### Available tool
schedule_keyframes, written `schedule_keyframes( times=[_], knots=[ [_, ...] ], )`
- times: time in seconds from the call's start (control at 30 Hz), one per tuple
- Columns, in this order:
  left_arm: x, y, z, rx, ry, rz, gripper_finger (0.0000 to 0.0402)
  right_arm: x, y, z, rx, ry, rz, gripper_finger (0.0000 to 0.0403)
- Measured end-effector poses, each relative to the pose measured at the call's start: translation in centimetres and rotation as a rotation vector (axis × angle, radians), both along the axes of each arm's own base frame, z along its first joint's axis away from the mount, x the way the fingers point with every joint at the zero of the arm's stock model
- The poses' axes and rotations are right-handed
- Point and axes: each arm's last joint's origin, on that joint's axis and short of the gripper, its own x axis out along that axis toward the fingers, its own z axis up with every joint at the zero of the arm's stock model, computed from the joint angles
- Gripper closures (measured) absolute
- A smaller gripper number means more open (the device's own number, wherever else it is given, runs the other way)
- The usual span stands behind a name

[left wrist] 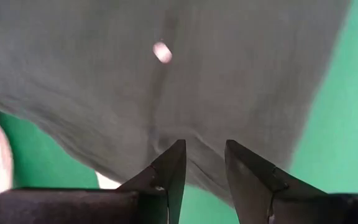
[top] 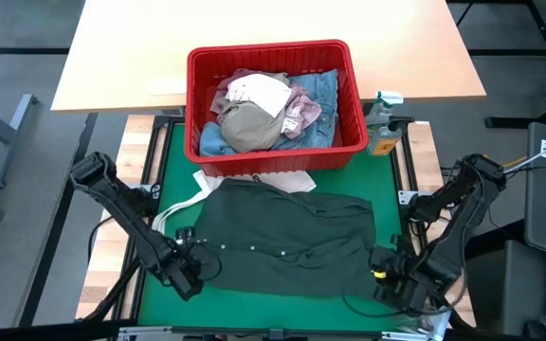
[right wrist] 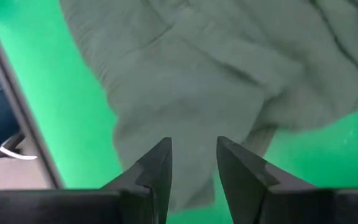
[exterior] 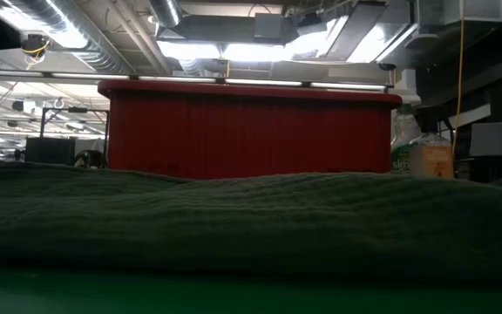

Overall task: Fold laundry
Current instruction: Fold the green shirt

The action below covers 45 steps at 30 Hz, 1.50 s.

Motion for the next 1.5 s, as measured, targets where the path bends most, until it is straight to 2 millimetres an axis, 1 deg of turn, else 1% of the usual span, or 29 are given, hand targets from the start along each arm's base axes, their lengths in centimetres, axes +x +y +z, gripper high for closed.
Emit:
schedule_keyframes(
  times=[0.17, 0.3, 0.43, 0.63, 0.73, 0.83, 1.07, 1.17, 1.23, 1.3, 1.43, 1.5],
  knots=[
    [1.2, 1.4, 0.0, 0.009, 0.004, 0.037, 0.0285, 2.2, -1.6, 0.0, -0.034, 0.010, 0.045, 0.0276],
    [1.9, 2.3, 0.0, 0.004, 0.010, 0.074, 0.0260, 4.0, -2.6, 0.1, -0.051, -0.015, 0.134, 0.0276],
    [2.5, 2.7, 0.0, -0.008, 0.000, 0.054, 0.0237, 5.5, -3.4, 0.2, -0.064, -0.059, 0.230, 0.0276],
    [3.5, 2.9, 0.1, -0.039, -0.051, 0.029, 0.0232, 6.6, -4.5, 0.1, -0.094, -0.055, 0.256, 0.0276],
    [3.6, 3.1, 0.1, -0.038, -0.052, 0.038, 0.0232, 6.9, -4.5, 0.0, -0.100, -0.058, 0.273, 0.0276],
    [3.6, 3.4, -0.7, -0.040, -0.054, 0.047, 0.0235, 7.0, -4.4, -0.1, -0.106, -0.059, 0.296, 0.0276],
    [2.7, 3.9, -3.9, -0.128, 0.011, 0.041, 0.0236, 7.2, -4.2, -0.6, -0.117, -0.042, 0.306, 0.0276],
    [2.4, 4.1, -4.5, -0.128, 0.026, 0.042, 0.0237, 7.4, -4.0, -1.1, -0.126, -0.025, 0.309, 0.0276],
    [2.3, 4.2, -4.6, -0.125, 0.031, 0.040, 0.0243, 7.6, -3.9, -1.4, -0.133, -0.014, 0.310, 0.0276],
    [2.3, 4.1, -4.6, -0.128, 0.027, 0.040, 0.0259, 7.7, -3.8, -1.8, -0.137, 0.003, 0.312, 0.0276],
    [2.3, 4.1, -4.6, -0.127, 0.028, 0.040, 0.0309, 8.1, -3.6, -2.7, -0.163, 0.044, 0.322, 0.0276],
    [2.3, 4.1, -4.6, -0.128, 0.028, 0.040, 0.0334, 8.3, -3.9, -3.1, -0.172, 0.074, 0.324, 0.0276]
  ],
)
